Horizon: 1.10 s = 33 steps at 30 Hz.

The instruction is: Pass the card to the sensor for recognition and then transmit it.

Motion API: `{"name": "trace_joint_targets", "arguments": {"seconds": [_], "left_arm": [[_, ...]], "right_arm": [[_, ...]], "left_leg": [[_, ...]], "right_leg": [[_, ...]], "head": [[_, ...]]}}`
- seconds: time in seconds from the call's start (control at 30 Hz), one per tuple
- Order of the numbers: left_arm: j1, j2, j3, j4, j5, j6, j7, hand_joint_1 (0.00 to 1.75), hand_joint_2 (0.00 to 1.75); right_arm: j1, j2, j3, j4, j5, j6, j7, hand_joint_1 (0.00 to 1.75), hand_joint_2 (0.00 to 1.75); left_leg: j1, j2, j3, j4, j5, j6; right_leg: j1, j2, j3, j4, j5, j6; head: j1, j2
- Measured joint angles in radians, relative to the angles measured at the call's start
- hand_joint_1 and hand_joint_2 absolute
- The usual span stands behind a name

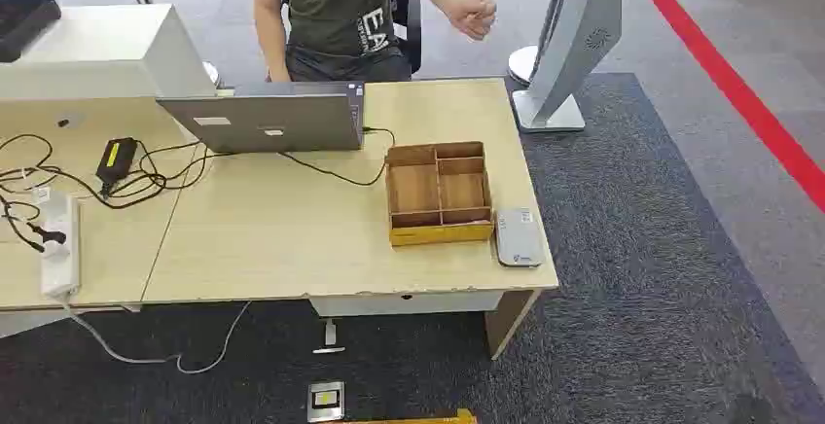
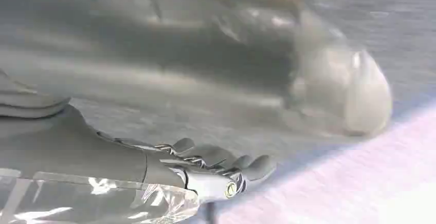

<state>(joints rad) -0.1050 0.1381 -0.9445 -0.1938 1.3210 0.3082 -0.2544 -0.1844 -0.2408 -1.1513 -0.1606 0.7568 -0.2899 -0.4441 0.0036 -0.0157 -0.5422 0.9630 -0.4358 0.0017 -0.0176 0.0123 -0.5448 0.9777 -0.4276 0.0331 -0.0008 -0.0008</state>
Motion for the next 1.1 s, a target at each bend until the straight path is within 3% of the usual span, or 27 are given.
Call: {"name": "trace_joint_targets", "arguments": {"seconds": [0.03, 0.07, 0.1, 0.13, 0.23, 0.33, 0.47, 0.63, 0.93, 1.0, 1.1], "left_arm": [[0.000, 0.000, 0.000, 0.000, 0.000, 0.000, 0.000, 0.00, 0.00], [-0.001, 0.003, -0.001, 0.000, -0.005, -0.002, 0.003, 0.00, 0.00], [-0.008, 0.008, -0.007, 0.000, -0.008, -0.013, 0.002, 0.00, 0.00], [-0.005, 0.010, -0.008, 0.000, -0.008, -0.016, 0.000, 0.00, 0.00], [0.000, 0.016, -0.011, 0.002, -0.008, -0.023, 0.000, 0.00, 0.00], [-0.011, 0.017, -0.017, 0.002, -0.011, -0.026, 0.000, 0.00, 0.00], [-0.018, 0.016, -0.025, 0.001, -0.019, -0.037, 0.002, 0.00, 0.00], [-0.015, 0.016, -0.034, 0.001, -0.031, -0.051, -0.001, 0.00, 0.00], [-0.012, 0.017, -0.053, 0.001, -0.059, -0.073, -0.003, 0.00, 0.00], [-0.011, 0.018, -0.060, 0.001, -0.071, -0.083, -0.007, 0.00, 0.00], [-0.012, 0.021, -0.073, 0.001, -0.095, -0.101, -0.024, 0.00, 0.00]], "right_arm": [[-0.001, -0.002, -0.001, 0.000, -0.001, 0.002, -0.002, 0.00, 0.00], [-0.059, -0.042, -0.012, -0.016, 0.008, 0.027, -0.070, 0.00, 1.75], [-0.064, -0.064, 0.089, -0.272, -0.372, 0.084, 0.244, 0.00, 1.75], [-0.031, -0.073, 0.151, -0.346, -0.521, 0.024, 0.315, 0.00, 1.75], [0.026, -0.131, 0.353, -0.534, -0.801, -0.169, 0.353, 0.00, 1.75], [0.051, -0.169, 0.589, -0.722, -0.864, -0.246, 0.352, 0.00, 1.75], [0.037, -0.203, 0.850, -0.905, -0.841, -0.287, 0.375, 0.00, 1.75], [-0.012, -0.236, 1.077, -1.063, -0.774, -0.307, 0.417, 0.00, 1.75], [-0.040, -0.284, 1.266, -1.208, -0.677, -0.307, 0.465, 0.00, 1.75], [-0.057, -0.293, 1.293, -1.230, -0.574, -0.285, 0.520, 0.00, 1.75], [-0.103, -0.302, 1.336, -1.266, -0.278, -0.211, 0.647, 0.00, 1.75]], "left_leg": [[0.000, 0.000, 0.000, 0.000, 0.000, 0.000], [0.000, 0.001, 0.001, 0.000, 0.000, 0.000], [-0.002, -0.009, 0.005, 0.002, 0.002, 0.002], [-0.005, -0.012, 0.004, 0.001, 0.002, 0.003], [-0.008, -0.001, 0.001, -0.001, 0.000, 0.003], [-0.008, 0.011, 0.005, -0.002, -0.003, 0.003], [-0.008, 0.005, 0.003, -0.002, 0.001, 0.004], [-0.007, -0.005, 0.002, -0.001, 0.005, 0.003], [-0.007, -0.005, 0.000, -0.001, 0.004, 0.003], [-0.007, -0.004, 0.000, -0.001, 0.004, 0.003], [-0.007, -0.004, 0.001, -0.001, 0.004, 0.003]], "right_leg": [[0.000, 0.000, 0.000, 0.000, 0.000, 0.000], [0.000, 0.002, 0.000, 0.000, 0.001, 0.000], [-0.002, -0.007, 0.004, -0.001, -0.003, 0.006], [-0.005, -0.011, 0.005, 0.000, -0.003, 0.006], [-0.008, 0.000, 0.001, 0.005, -0.001, 0.004], [-0.008, 0.010, 0.000, 0.005, 0.000, 0.003], [-0.008, 0.003, 0.001, 0.004, 0.000, 0.004], [-0.008, -0.004, 0.001, 0.004, 0.001, 0.005], [-0.007, -0.004, -0.001, 0.004, 0.001, 0.005], [-0.007, -0.004, -0.001, 0.004, 0.001, 0.004], [-0.007, -0.003, -0.001, 0.004, 0.001, 0.004]], "head": [[0.000, 0.000], [-0.002, 0.000], [-0.002, 0.000], [0.001, 0.000], [0.000, 0.000], [-0.002, 0.000], [-0.002, 0.000], [-0.003, 0.000], [-0.003, 0.000], [-0.003, 0.000], [-0.003, 0.000]]}}
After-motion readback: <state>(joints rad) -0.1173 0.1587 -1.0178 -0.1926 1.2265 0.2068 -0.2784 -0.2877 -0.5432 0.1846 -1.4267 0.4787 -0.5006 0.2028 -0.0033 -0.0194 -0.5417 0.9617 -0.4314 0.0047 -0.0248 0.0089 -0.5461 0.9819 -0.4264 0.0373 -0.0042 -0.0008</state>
